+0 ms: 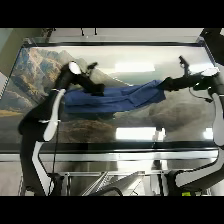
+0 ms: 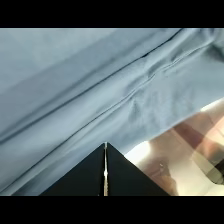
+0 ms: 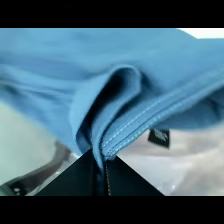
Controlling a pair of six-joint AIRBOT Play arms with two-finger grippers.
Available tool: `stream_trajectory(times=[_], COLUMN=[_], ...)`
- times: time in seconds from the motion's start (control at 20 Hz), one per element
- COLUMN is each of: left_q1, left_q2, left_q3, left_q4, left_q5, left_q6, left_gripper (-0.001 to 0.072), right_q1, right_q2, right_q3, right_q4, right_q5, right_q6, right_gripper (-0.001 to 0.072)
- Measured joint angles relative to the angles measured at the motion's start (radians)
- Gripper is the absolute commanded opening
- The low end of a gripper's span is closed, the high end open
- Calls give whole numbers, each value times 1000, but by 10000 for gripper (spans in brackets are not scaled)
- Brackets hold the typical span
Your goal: Fold the shirts.
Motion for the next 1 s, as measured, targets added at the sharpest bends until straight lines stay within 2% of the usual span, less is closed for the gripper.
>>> stream_trajectory(times=[0.2,0.45,0.6,0.8,1.0], left_q1=[-161,-327,-380,-365,-240], left_q2=[-74,-152,-169,-127,24], left_q3=[1,49,62,64,67], left_q4=[-2,-19,-44,-56,-72], left_q5=[86,153,174,138,71], left_q6=[-36,-67,-76,-82,-52], left_gripper=[14,14,14,14,14], right_q1=[0,0,0,8,61], right_q2=[92,132,138,140,140], right_q3=[95,167,178,183,183], right_q4=[2,4,2,5,3], right_q5=[92,125,130,132,140], right_q6=[32,62,69,82,103], right_gripper=[22,22,22,21,21])
